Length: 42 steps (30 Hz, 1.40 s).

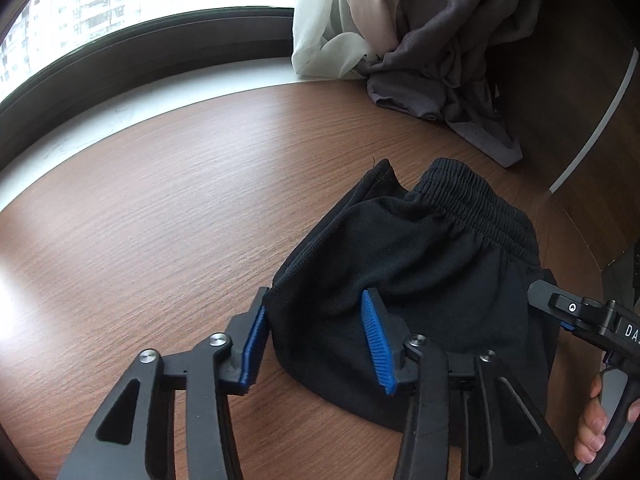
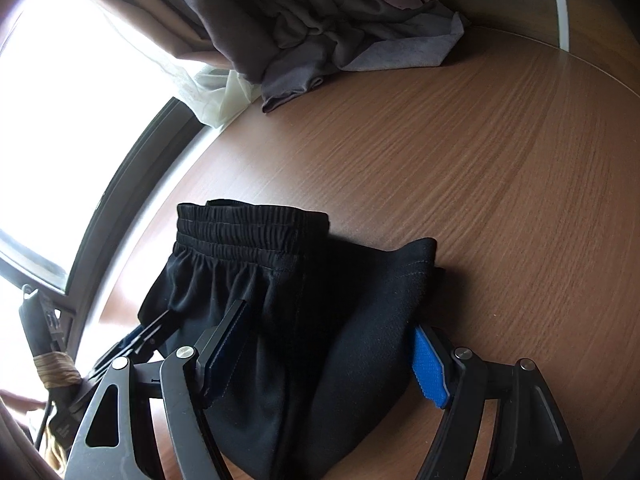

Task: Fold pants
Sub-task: 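Grip the pants edge with the left tool while the right tool grips beside it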

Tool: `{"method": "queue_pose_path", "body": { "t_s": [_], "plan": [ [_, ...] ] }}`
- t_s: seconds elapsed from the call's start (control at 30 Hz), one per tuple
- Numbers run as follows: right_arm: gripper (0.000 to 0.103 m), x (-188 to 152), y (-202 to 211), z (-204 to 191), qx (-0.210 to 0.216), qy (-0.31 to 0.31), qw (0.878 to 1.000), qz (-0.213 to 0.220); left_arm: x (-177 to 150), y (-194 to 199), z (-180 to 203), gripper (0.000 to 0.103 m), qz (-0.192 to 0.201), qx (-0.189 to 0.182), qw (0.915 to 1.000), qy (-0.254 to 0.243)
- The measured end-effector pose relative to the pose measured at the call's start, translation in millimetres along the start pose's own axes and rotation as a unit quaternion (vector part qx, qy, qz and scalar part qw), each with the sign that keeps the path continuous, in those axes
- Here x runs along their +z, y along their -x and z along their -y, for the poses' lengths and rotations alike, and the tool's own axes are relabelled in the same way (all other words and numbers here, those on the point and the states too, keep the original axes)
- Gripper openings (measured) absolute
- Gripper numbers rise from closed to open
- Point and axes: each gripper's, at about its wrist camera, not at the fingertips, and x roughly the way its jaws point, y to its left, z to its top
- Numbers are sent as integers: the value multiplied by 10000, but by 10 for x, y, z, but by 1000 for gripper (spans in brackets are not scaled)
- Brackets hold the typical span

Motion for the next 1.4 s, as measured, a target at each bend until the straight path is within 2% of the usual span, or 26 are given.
{"method": "queue_pose_path", "body": {
  "t_s": [0.1, 0.13, 0.17, 0.23, 0.3, 0.33, 0.4, 0.5, 0.63, 0.87, 0.97, 1.27, 1.33, 1.4],
  "plan": [
    [72, -7, -18, -60, -50, 255, 9997, 18, 6, -1, -7, 32, -23, -80, 9999, 70],
    [68, -12, -23, -76, -92, 321, 9994, 4, 9, -4, -14, 24, -34, -98, 9999, 105],
    [61, -16, -26, -90, -117, 369, 9993, -8, 10, -7, -27, 20, -61, -124, 9998, 160],
    [52, -23, -29, -115, -147, 464, 9988, -27, 15, -4, -31, 14, -59, -200, 9995, 219],
    [31, -24, -23, -140, -169, 563, 9983, 3, 21, 25, -13, 13, 15, -179, 9996, 212],
    [26, -28, -19, -154, -213, 638, 9977, 17, 25, 51, 4, 12, 69, -136, 9997, 183],
    [18, -25, -5, -181, -311, 753, 9967, 55, 42, 105, 52, 12, 178, -17, 9998, 89],
    [14, -14, 16, -200, -516, 858, 9949, 82, 88, 195, 153, 12, 333, 202, 9992, -135],
    [12, -35, 57, -277, -821, 1204, 9891, 199, 157, 314, 305, 12, 489, 470, 9968, -417],
    [10, -36, 212, -351, -871, 1476, 9843, 428, 193, 468, 445, 12, 705, 758, 9918, -749],
    [8, -22, 259, -355, -823, 1519, 9839, 460, 166, 475, 453, 12, 637, 781, 9922, -739],
    [9, -100, 215, -183, -328, 1075, 9936, 78, -40, 321, 316, 12, 221, 738, 9958, -499],
    [14, -94, 198, -164, -199, 979, 9950, 11, -58, 302, 295, 13, 175, 758, 9955, -536],
    [32, -90, 192, -144, -159, 922, 9956, 17, -51, 271, 274, 15, 117, 748, 9956, -555]
  ]
}}
